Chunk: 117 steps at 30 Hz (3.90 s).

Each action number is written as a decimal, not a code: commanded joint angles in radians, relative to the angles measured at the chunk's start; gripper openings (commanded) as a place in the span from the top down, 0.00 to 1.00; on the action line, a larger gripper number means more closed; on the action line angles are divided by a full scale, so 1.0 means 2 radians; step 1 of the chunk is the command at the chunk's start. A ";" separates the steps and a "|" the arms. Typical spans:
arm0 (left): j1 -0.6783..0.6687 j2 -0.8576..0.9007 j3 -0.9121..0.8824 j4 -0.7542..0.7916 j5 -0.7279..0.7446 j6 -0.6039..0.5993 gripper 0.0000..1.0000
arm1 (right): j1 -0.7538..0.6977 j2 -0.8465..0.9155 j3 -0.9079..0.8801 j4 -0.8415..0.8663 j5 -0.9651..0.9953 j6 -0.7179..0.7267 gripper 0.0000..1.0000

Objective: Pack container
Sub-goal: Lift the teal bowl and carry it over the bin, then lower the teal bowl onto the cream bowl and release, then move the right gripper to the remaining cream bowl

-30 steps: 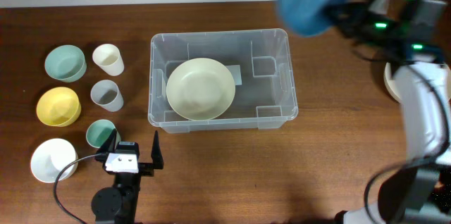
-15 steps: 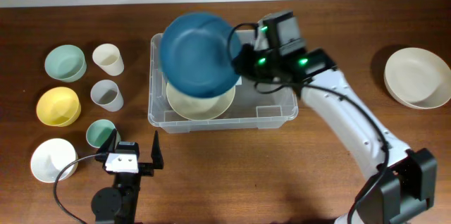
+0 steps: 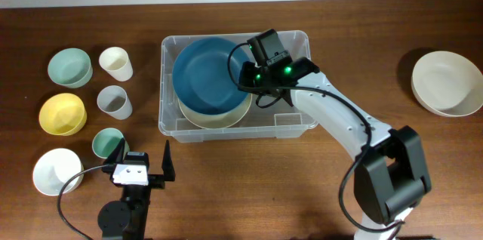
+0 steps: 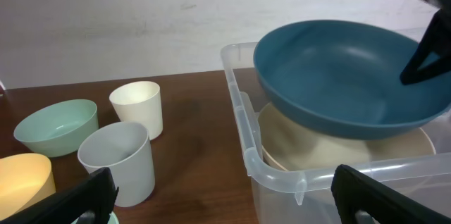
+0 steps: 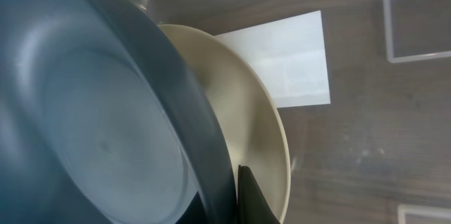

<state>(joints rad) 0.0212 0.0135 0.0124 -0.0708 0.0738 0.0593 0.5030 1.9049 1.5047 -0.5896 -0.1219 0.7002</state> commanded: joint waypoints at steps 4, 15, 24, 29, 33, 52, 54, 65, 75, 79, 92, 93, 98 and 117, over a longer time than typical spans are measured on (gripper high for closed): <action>0.003 -0.004 -0.002 -0.003 0.000 -0.003 0.01 | -0.001 0.020 0.003 0.019 -0.017 0.011 0.94; 0.003 -0.004 -0.002 -0.003 0.000 -0.003 0.01 | -0.001 0.026 0.003 0.008 -0.035 0.034 0.70; 0.003 -0.004 -0.002 -0.003 0.000 -0.003 0.01 | -0.001 0.026 0.003 -0.007 -0.030 0.039 0.49; 0.003 -0.004 -0.002 -0.003 0.000 -0.003 0.01 | -0.001 0.025 0.005 -0.016 0.002 0.026 0.50; 0.003 -0.004 -0.002 -0.003 0.000 -0.003 0.01 | -0.001 0.023 0.020 -0.021 0.015 -0.010 0.65; 0.003 -0.004 -0.002 -0.003 0.000 -0.003 0.01 | 0.000 0.044 0.041 -0.052 0.014 -0.021 0.96; 0.003 -0.004 -0.002 -0.003 0.000 -0.003 0.01 | 0.000 0.045 0.041 -0.052 0.014 -0.021 0.96; 0.003 -0.004 -0.002 -0.003 0.000 -0.003 0.01 | 0.000 0.059 0.041 -0.052 0.014 -0.021 0.96; 0.003 -0.004 -0.002 -0.003 0.000 -0.003 0.01 | -0.001 0.057 0.043 -0.052 0.031 -0.022 0.96; 0.003 -0.004 -0.002 -0.003 0.000 -0.003 0.00 | -0.005 0.046 0.062 -0.065 0.041 -0.048 0.96; 0.003 -0.004 -0.002 -0.003 0.000 -0.003 0.01 | -0.094 0.038 0.417 -0.359 0.185 -0.088 0.01; 0.003 -0.004 -0.002 -0.003 0.000 -0.003 0.00 | -0.109 0.038 0.438 -0.376 0.185 -0.088 0.01; 0.003 -0.004 -0.002 -0.003 0.000 -0.003 0.01 | -0.232 0.038 0.520 -0.472 0.184 -0.080 0.01; 0.003 -0.004 -0.002 -0.003 0.000 -0.003 0.01 | -0.592 0.041 0.270 -0.435 0.078 0.007 0.01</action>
<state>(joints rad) 0.0212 0.0135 0.0124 -0.0711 0.0738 0.0589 -0.6498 1.9911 2.1361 -1.5005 0.1326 0.6926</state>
